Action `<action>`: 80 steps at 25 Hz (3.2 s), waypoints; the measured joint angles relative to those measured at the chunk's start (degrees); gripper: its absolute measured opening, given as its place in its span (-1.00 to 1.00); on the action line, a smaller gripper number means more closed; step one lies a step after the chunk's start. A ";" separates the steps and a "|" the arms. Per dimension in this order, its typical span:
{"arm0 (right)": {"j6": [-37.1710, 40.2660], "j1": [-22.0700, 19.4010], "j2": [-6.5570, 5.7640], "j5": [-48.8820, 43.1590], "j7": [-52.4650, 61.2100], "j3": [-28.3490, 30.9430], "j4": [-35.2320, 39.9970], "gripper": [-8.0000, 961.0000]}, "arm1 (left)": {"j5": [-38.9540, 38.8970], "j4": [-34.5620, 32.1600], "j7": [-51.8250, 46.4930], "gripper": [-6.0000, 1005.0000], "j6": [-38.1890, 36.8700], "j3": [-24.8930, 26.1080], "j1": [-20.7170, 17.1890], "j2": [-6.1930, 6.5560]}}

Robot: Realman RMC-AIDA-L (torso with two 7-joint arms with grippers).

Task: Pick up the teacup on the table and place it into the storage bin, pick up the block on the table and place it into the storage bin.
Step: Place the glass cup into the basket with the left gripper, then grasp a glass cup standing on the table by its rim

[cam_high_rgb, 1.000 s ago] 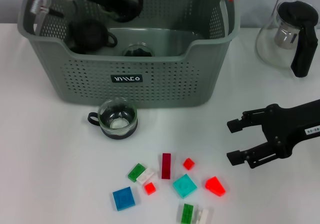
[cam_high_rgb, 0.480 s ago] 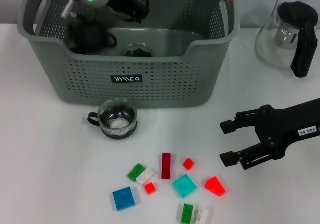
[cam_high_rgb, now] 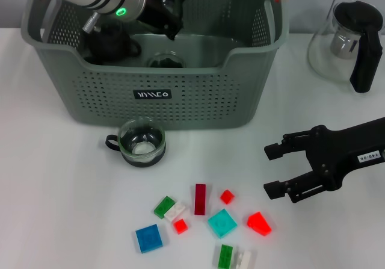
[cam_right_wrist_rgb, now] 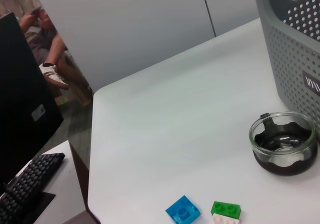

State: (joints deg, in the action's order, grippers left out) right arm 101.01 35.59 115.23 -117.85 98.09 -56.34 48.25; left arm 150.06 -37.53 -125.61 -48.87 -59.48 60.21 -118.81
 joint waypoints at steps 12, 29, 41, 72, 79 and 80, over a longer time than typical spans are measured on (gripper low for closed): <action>-0.11 0.00 -0.01 -0.01 0.00 0.00 0.00 0.93 | 1.49 0.48 -0.24 -0.90 -0.48 -2.82 -0.24 -0.70; -0.21 0.00 0.16 -0.19 0.00 0.00 0.00 0.93 | 1.80 0.23 0.09 -0.89 -0.11 -2.83 -1.07 -1.16; -0.40 0.01 0.26 -0.18 0.00 0.00 0.00 0.93 | 2.47 -0.06 0.13 -0.65 0.06 -2.83 -1.61 -1.34; -0.40 -0.01 -0.17 -0.04 -0.53 0.23 0.00 0.93 | 0.98 -48.68 -8.82 0.74 -35.99 -1.38 -16.90 -3.58; -0.47 0.01 -0.03 -0.12 -0.53 1.82 0.00 0.93 | -7.91 -65.83 -6.40 0.74 -49.27 -2.91 -25.92 -5.47; -0.48 0.01 0.00 -0.14 -0.53 2.01 0.00 0.93 | -9.32 -67.23 -6.17 0.74 -50.50 -3.88 -27.54 -5.47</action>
State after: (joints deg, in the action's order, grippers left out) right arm 100.54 35.60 115.23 -117.99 97.55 -54.33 48.25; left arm 140.74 -104.75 -131.79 -99.37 -63.36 32.67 -124.28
